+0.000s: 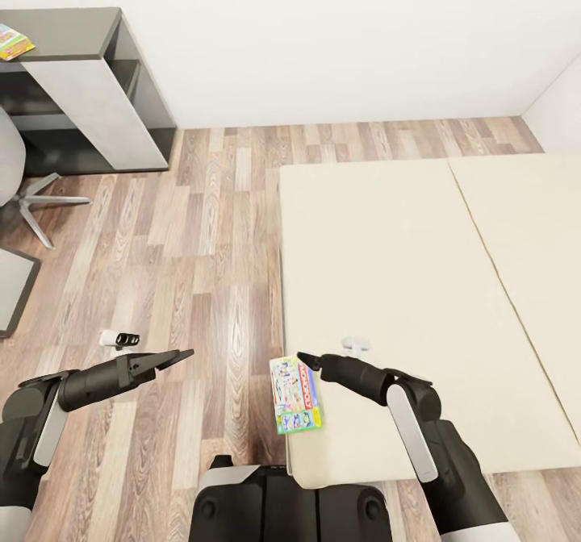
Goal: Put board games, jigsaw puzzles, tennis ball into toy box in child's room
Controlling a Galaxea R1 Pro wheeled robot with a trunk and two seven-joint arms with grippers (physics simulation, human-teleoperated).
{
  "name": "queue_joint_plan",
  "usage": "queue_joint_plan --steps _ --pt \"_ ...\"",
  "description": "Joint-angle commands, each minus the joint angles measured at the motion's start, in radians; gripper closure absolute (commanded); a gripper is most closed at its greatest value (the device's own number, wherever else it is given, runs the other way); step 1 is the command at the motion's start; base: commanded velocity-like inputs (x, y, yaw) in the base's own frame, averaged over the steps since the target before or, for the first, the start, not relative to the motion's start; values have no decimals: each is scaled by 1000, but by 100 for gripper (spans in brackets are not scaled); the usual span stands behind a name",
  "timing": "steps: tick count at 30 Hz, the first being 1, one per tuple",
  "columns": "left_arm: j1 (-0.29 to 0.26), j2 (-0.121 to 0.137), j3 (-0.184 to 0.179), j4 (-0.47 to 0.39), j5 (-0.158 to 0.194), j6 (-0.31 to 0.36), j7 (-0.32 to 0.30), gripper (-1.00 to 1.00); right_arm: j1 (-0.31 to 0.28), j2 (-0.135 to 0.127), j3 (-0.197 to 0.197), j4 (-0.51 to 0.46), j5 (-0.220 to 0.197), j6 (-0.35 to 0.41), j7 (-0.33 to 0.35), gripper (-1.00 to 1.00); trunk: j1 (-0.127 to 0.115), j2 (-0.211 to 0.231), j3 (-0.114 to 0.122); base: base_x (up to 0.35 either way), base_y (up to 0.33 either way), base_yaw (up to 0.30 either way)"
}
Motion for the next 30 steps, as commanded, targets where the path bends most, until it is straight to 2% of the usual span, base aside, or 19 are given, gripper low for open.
queue_joint_plan --steps 1,7,9,12,14,15,16,17,18,21,23,26,30 --pt "0 0 0 0 -1 11 -4 -100 0 1 -1 -1 2 5 2 -100 0 -1 -1 0 0 0" --pt "0 0 0 0 -1 11 -4 -100 0 3 -5 3 4 5 -42 -100 0 -1 -1 0 0 0" --pt "0 0 0 0 -1 11 -4 -100 0 7 -5 3 5 4 -89 -100 0 -1 -1 0 0 0" --pt "0 0 0 0 -1 11 -4 -100 0 13 -3 2 7 4 -199 -100 0 -1 -1 0 0 0" --pt "0 0 0 0 -1 11 -4 -100 0 18 4 -1 8 2 -359 -100 0 -1 -1 0 0 0" --pt "0 0 0 0 -1 11 -3 -100 0 19 6 -1 7 1 -403 -100 0 -1 -1 0 0 0" --pt "0 0 0 1 -1 11 -3 -100 0 21 12 0 6 -5 -493 -100 0 -1 -1 0 0 0" --pt "0 0 0 1 -1 11 -3 -100 0 22 17 0 5 -9 -537 -100 0 -1 -1 0 0 0" --pt "0 0 0 1 -1 11 -3 -100 0 26 31 -2 4 -17 -617 -100 0 -1 0 0 0 0" --pt "1 1 0 2 -1 10 -2 -100 0 36 70 -3 2 -35 -741 -100 0 -1 0 0 0 0" --pt "0 3 0 2 -1 9 -1 -100 0 40 96 -3 1 -45 -798 -100 0 -1 0 0 0 0" --pt "0 4 0 2 -1 9 -1 -100 0 44 117 -2 0 -52 -836 -100 0 -1 0 0 0 0" --pt "0 4 0 3 -1 9 -1 -100 0 44 127 -2 -3 -55 -852 -100 0 -1 0 0 0 0"
